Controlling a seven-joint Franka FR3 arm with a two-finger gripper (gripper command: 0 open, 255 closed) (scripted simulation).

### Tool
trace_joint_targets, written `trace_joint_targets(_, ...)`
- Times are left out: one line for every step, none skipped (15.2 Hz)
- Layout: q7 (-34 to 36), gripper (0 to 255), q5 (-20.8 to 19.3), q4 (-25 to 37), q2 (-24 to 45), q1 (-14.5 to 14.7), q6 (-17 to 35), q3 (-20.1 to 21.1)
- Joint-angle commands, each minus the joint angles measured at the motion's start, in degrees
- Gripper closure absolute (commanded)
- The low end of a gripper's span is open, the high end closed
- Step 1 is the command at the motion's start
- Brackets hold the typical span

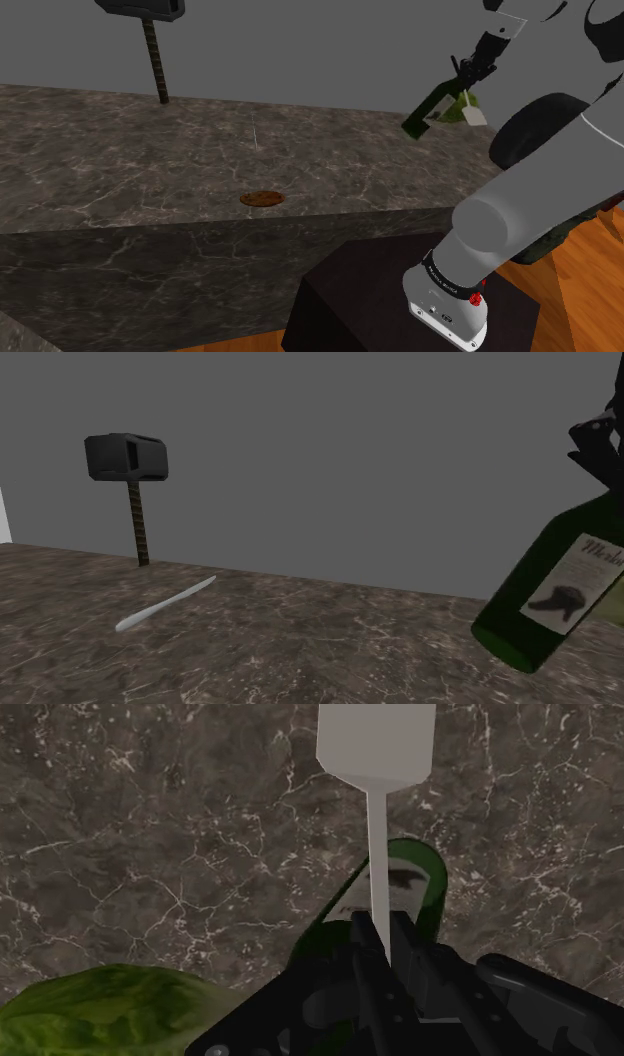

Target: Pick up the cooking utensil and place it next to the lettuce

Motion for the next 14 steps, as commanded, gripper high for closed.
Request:
trace_joint_targets(-3.0,255,1.8,2.4,2.8,-0.6,0.0,-1.7)
trace_joint_targets(-3.0,255,1.7,1.6,2.8,-0.7,0.7,-1.7)
trace_joint_targets(-3.0,255,1.7,0.8,2.8,-0.7,1.5,-1.7)
trace_joint_targets(-3.0,255,1.7,0.0,2.8,-0.7,2.3,-1.7)
trace_joint_targets(-3.0,255,1.7,-0.7,2.8,-0.7,3.1,-1.8)
trace_joint_targets(-3.0,255,1.7,-1.4,2.9,-0.7,3.8,-1.8)
trace_joint_targets(-3.1,255,1.8,-2.2,2.9,-0.8,4.6,-1.8)
trace_joint_targets(-3.1,255,1.8,-2.9,3.0,-0.8,5.3,-1.9)
trace_joint_targets(-3.2,255,1.9,-3.6,3.1,-0.8,6.1,-1.9)
trace_joint_targets(-3.2,255,1.9,-4.3,3.2,-0.8,6.9,-1.9)
trace_joint_targets(-3.3,255,2.0,-4.9,3.3,-0.8,7.6,-2.0)
trace_joint_targets(-3.4,255,2.1,-5.6,3.4,-0.8,8.4,-2.0)
trace_joint_targets(-3.5,255,2.2,-6.2,3.6,-0.9,9.1,-2.1)
trace_joint_targets(-3.6,255,2.3,-6.9,3.7,-0.9,9.9,-2.1)
